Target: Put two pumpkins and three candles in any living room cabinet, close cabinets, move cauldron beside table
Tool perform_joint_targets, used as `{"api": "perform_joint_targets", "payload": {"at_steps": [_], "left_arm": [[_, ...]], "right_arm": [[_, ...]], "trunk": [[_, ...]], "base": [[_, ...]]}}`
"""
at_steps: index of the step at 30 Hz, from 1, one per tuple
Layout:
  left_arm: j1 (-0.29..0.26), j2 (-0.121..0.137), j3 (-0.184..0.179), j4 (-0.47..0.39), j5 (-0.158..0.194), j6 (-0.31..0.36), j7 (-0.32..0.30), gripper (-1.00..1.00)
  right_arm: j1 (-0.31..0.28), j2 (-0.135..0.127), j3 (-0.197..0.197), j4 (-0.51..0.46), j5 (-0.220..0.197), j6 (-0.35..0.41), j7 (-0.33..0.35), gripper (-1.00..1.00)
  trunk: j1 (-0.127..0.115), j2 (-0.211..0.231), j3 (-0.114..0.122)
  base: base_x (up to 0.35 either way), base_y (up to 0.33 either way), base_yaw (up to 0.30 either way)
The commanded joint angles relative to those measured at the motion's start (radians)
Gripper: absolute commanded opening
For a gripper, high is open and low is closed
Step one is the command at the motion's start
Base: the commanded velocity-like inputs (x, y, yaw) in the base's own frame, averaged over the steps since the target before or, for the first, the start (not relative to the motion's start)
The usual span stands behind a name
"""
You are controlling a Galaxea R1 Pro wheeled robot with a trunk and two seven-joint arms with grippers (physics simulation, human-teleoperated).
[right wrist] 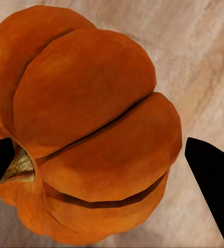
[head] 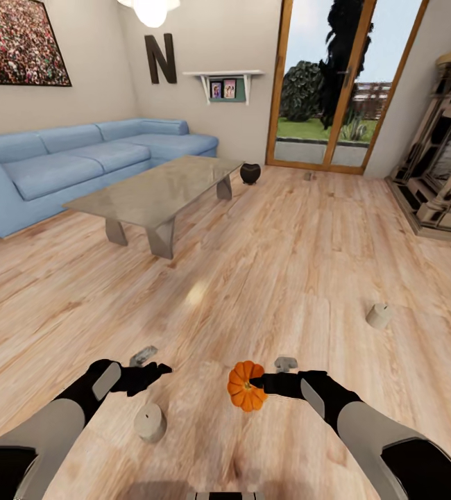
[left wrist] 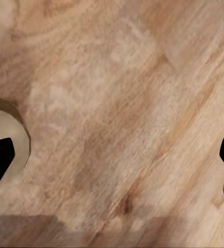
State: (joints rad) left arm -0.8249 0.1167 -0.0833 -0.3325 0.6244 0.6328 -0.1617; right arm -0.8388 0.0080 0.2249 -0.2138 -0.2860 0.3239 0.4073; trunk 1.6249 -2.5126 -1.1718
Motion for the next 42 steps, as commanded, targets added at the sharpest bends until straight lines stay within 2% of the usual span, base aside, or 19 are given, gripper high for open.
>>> {"api": "perform_joint_targets", "payload": {"at_steps": [1, 6, 11, 12, 15, 19, 23, 25, 28, 34, 38, 42], "left_arm": [[0.000, 0.009, -0.008, 0.013, 0.004, -0.005, -0.001, 1.00], [0.000, 0.023, -0.012, 0.126, 0.004, -0.086, -0.001, 1.00], [0.000, 0.023, -0.016, 0.177, 0.004, -0.134, 0.000, 1.00], [0.000, 0.021, -0.017, 0.216, 0.005, -0.166, 0.000, 1.00], [0.000, 0.019, -0.017, 0.245, 0.005, -0.203, 0.000, 1.00], [0.000, 0.014, -0.016, 0.256, 0.005, -0.215, -0.001, 1.00], [0.004, 0.009, -0.016, 0.264, 0.005, -0.237, -0.001, 1.00], [0.007, 0.009, -0.016, 0.267, 0.005, -0.280, -0.002, 1.00], [0.007, 0.007, -0.015, 0.268, 0.006, -0.309, -0.002, 1.00], [0.009, -0.037, -0.016, 0.271, 0.005, -0.319, 0.005, 1.00], [0.009, -0.041, -0.015, 0.271, 0.006, -0.322, 0.005, 1.00], [0.009, -0.041, -0.015, 0.271, 0.006, -0.323, 0.005, 1.00]], "right_arm": [[0.000, -0.001, 0.007, -0.001, -0.010, 0.006, -0.001, -1.00], [0.000, 0.000, 0.009, -0.001, -0.010, 0.006, -0.001, -1.00], [0.000, 0.000, 0.010, 0.000, -0.010, 0.006, -0.001, -1.00], [0.000, 0.000, 0.010, 0.000, -0.010, 0.006, -0.001, -1.00], [0.000, 0.000, 0.010, 0.001, -0.010, 0.006, -0.002, -1.00], [0.000, 0.000, 0.010, 0.001, -0.009, 0.006, -0.002, -1.00], [0.000, 0.000, 0.010, 0.002, -0.010, 0.006, -0.002, -1.00], [0.000, 0.000, 0.009, 0.004, -0.010, 0.007, -0.005, -1.00], [0.000, 0.000, 0.010, 0.005, -0.010, 0.008, -0.012, -1.00], [0.000, 0.001, 0.010, 0.005, -0.010, 0.010, -0.036, -1.00], [0.000, 0.003, 0.010, 0.005, -0.009, 0.008, -0.085, -1.00], [0.000, 0.006, 0.011, 0.004, -0.009, 0.007, -0.090, -1.00]], "trunk": [[-0.001, 0.000, 0.005], [-0.003, 0.001, 0.032], [-0.005, 0.002, 0.059], [-0.006, 0.003, 0.064], [-0.007, 0.003, 0.080], [-0.009, 0.004, 0.101], [-0.009, 0.004, 0.104], [-0.009, 0.004, 0.105], [-0.009, 0.004, 0.106], [-0.009, 0.004, 0.106], [-0.009, 0.004, 0.102], [-0.009, 0.004, 0.099]], "base": [[0.000, 0.000, 0.053], [0.000, 0.000, 0.067], [0.000, 0.000, 0.096], [0.000, 0.000, 0.118], [0.000, 0.000, 0.125], [0.000, 0.000, 0.133], [0.000, 0.000, 0.132], [0.000, 0.000, 0.065], [0.000, 0.000, 0.019], [-0.026, 0.001, 0.006], [-0.151, 0.085, 0.108], [-0.229, 0.180, 0.186]]}}
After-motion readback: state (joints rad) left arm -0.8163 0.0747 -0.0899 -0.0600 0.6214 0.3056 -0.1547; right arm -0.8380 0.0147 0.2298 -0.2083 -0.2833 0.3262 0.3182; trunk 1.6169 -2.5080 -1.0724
